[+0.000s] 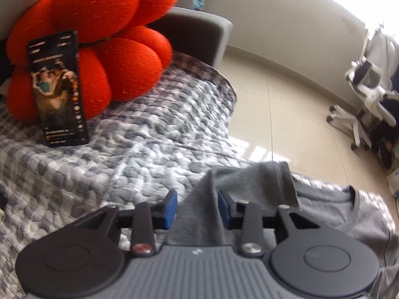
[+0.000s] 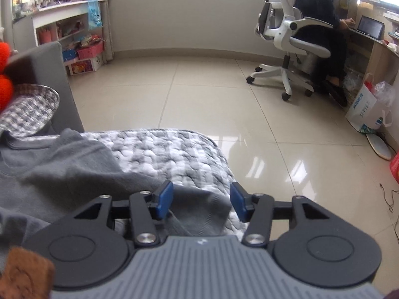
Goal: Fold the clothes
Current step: 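Grasp the grey T-shirt collar edge with both grippers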
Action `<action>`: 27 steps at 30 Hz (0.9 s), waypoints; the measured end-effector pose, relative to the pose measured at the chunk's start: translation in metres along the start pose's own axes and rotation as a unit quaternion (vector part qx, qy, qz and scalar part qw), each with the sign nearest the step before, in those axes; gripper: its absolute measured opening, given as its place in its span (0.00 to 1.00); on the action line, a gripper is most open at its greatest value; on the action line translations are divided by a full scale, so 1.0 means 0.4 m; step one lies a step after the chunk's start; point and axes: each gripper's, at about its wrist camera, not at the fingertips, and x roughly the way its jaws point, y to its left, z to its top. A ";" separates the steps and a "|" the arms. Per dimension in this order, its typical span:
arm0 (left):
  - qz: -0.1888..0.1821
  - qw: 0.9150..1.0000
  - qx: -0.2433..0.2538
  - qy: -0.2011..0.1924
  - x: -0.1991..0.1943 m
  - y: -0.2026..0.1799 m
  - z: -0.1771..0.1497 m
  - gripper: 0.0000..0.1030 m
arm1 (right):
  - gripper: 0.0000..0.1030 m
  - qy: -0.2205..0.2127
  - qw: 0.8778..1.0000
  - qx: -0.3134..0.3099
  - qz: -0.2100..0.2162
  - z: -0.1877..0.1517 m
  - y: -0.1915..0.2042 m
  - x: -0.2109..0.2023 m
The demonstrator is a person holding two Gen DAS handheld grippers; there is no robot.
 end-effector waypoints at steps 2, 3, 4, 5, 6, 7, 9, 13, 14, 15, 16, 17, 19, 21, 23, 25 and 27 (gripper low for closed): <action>0.009 1.000 0.017 0.020 0.016 -0.024 -0.012 0.37 | 0.53 -0.004 1.000 0.002 0.014 0.007 0.017 -0.004; 0.016 0.999 0.026 0.030 0.024 -0.035 -0.019 0.37 | 0.53 -0.004 1.000 0.004 0.022 0.010 0.026 -0.003; 0.028 0.998 0.038 0.036 0.029 -0.044 -0.026 0.32 | 0.53 -0.003 0.999 0.005 0.032 0.013 0.035 -0.001; 0.038 0.997 0.048 0.035 0.027 -0.049 -0.031 0.27 | 0.53 -0.001 0.999 0.007 0.041 0.015 0.044 0.001; 0.048 0.997 0.058 0.033 0.025 -0.053 -0.035 0.22 | 0.53 0.000 0.999 0.009 0.049 0.017 0.053 0.002; 0.053 0.996 0.060 0.031 0.018 -0.049 -0.034 0.14 | 0.53 0.001 0.998 0.009 0.055 0.020 0.062 0.004; 0.064 0.995 0.065 0.027 0.004 -0.042 -0.032 0.04 | 0.53 0.000 0.998 0.009 0.061 0.023 0.076 0.009; 0.079 0.994 0.066 0.022 -0.013 -0.021 -0.025 0.04 | 0.53 0.000 0.997 0.007 0.074 0.029 0.096 0.019; 0.086 0.994 0.064 0.019 -0.014 -0.015 -0.023 0.04 | 0.53 0.002 0.997 0.007 0.077 0.029 0.100 0.022; 0.095 0.993 0.062 0.016 -0.014 -0.009 -0.020 0.03 | 0.53 0.003 0.997 0.006 0.080 0.029 0.104 0.024; 0.111 0.992 0.060 0.011 -0.012 -0.003 -0.015 0.03 | 0.53 0.005 0.997 0.005 0.082 0.028 0.110 0.026; 0.126 0.990 0.059 0.004 -0.010 0.004 -0.010 0.03 | 0.53 0.006 0.996 0.003 0.085 0.028 0.115 0.028; 0.139 0.989 0.053 0.004 0.005 0.022 0.001 0.07 | 0.53 0.007 0.996 -0.003 0.089 0.030 0.124 0.032; 0.151 0.987 0.054 0.008 0.026 0.032 0.010 0.08 | 0.54 0.007 0.996 -0.008 0.092 0.034 0.131 0.036; 0.184 0.980 0.076 -0.004 0.039 0.026 0.013 0.08 | 0.54 0.007 0.995 -0.010 0.096 0.042 0.138 0.043; 0.202 0.975 0.094 -0.022 0.044 0.023 0.018 0.08 | 0.54 0.008 0.995 -0.011 0.103 0.052 0.145 0.052; 0.166 0.983 0.080 -0.028 0.041 0.034 0.030 0.09 | 0.54 0.008 0.994 -0.009 0.113 0.063 0.156 0.064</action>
